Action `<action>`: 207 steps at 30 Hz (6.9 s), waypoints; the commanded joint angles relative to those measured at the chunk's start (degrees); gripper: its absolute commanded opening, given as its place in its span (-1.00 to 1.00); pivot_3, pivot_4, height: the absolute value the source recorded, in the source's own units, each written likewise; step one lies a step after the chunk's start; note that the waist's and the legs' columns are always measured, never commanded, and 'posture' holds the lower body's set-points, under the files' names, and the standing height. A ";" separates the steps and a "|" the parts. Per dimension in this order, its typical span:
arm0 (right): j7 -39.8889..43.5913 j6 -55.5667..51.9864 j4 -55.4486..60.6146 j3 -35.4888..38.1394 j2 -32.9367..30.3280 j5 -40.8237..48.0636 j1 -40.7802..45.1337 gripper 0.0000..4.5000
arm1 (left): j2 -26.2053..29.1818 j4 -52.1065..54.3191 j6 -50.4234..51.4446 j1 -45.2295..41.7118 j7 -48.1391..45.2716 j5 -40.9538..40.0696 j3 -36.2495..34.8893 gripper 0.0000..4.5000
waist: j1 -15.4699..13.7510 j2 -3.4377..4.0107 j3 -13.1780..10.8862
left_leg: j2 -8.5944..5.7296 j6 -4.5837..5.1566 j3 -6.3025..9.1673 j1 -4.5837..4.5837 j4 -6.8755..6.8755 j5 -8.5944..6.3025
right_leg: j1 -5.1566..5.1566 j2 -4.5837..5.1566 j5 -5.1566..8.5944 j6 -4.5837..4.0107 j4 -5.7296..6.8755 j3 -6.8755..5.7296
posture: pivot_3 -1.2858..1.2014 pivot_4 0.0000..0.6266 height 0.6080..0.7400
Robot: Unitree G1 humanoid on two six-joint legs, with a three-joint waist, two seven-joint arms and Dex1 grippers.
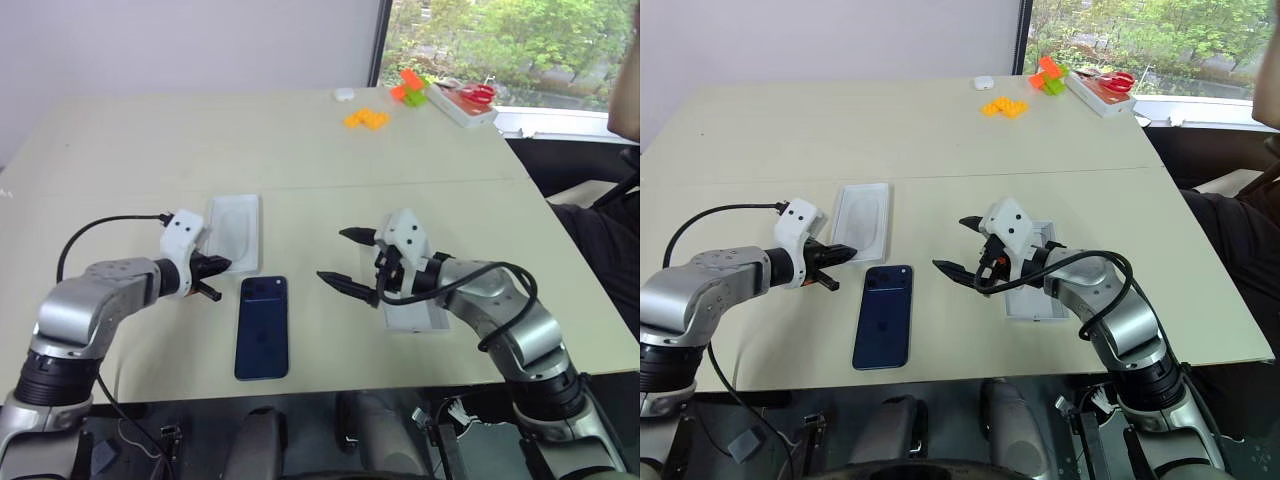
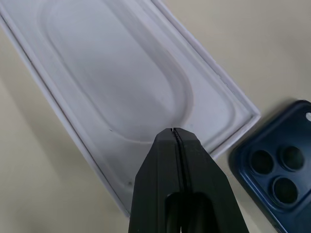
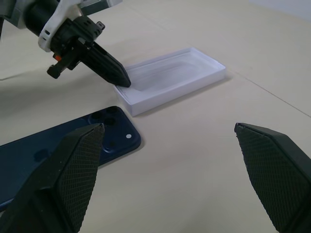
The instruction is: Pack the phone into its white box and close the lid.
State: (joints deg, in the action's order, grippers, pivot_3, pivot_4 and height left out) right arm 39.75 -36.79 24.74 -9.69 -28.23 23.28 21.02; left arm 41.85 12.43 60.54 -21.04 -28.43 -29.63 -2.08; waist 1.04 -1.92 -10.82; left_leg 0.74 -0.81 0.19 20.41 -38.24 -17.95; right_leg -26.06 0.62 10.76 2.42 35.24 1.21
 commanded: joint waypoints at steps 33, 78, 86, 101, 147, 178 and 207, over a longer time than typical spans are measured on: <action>3.69 3.13 -0.09 -2.20 -3.55 -4.80 2.33 1.00 | 0.68 14.45 8.20 22.58 -5.05 -20.17 -31.95 0.29 | 0.14 -0.02 0.00 | 0.07 0.00 0.01 0.04 -0.01 0.00 | -0.06 0.05 0.05 -0.12 -0.01 0.02 | 0.03 -0.52 0.80; 19.71 21.18 -24.37 -28.14 7.99 -30.13 13.82 -0.98 | 5.72 9.51 4.02 26.39 40.94 -80.98 -6.42 1.00 | -0.26 0.26 0.20 | -0.08 -0.02 0.11 -0.97 0.04 0.00 | 0.95 0.27 0.18 -0.24 -0.13 0.03 | 0.03 -0.52 0.80; 19.65 21.65 -25.77 -27.28 9.35 -30.78 13.15 -0.98 | 6.41 10.26 0.37 25.69 40.52 -82.54 -4.42 1.00 | -0.33 0.35 0.24 | -0.14 -0.03 0.11 -0.97 0.04 0.00 | 0.99 0.28 0.21 -0.19 -0.16 0.03 | 0.03 -0.52 0.80; 19.78 21.16 -25.82 -26.10 9.80 -31.27 12.51 -0.98 | 6.25 9.71 -3.61 26.44 42.32 -81.44 -4.13 1.00 | -0.28 0.38 0.22 | -0.14 -0.05 0.12 -0.93 0.08 -0.01 | 0.95 0.28 0.25 -0.14 -0.25 0.02 | 0.03 -0.52 0.80; 19.41 22.48 -27.45 -24.80 11.26 -32.38 12.86 -1.00 | 7.89 8.68 -7.18 26.92 40.20 -82.92 -6.35 -0.99 | 0.25 0.31 0.09 | 0.01 -0.08 0.08 -0.01 0.20 0.00 | -0.11 0.02 0.23 -0.20 -0.22 0.02 | 0.03 -0.52 0.80; 11.26 26.97 -51.52 -22.14 27.59 -33.81 30.91 0.28 | 7.63 5.41 -7.16 47.79 28.54 -79.15 -36.17 -1.00 | 1.48 0.15 -0.11 | 0.11 -0.10 0.12 0.74 0.17 0.02 | -0.75 0.18 0.07 -0.53 -0.21 -0.03 | 0.03 -0.52 0.80; 31.03 12.01 0.68 -14.49 -11.23 -26.05 4.67 -0.97 | 7.13 7.58 -9.17 32.15 33.50 -83.26 -25.98 -1.00 | -0.16 0.03 -0.07 | -0.07 -0.31 0.10 0.81 0.02 0.14 | -0.71 0.14 0.13 -0.39 -0.12 -0.22 | 0.03 -0.52 0.80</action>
State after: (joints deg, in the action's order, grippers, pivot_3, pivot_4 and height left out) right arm 70.65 -23.16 21.88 -26.00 -39.04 -3.99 25.70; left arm 48.79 17.77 51.96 12.98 5.14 -110.78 -29.34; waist 0.88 -1.89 -10.89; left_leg 0.68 -1.17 0.29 21.17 -38.23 -17.78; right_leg -26.74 0.71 10.88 2.01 35.12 0.97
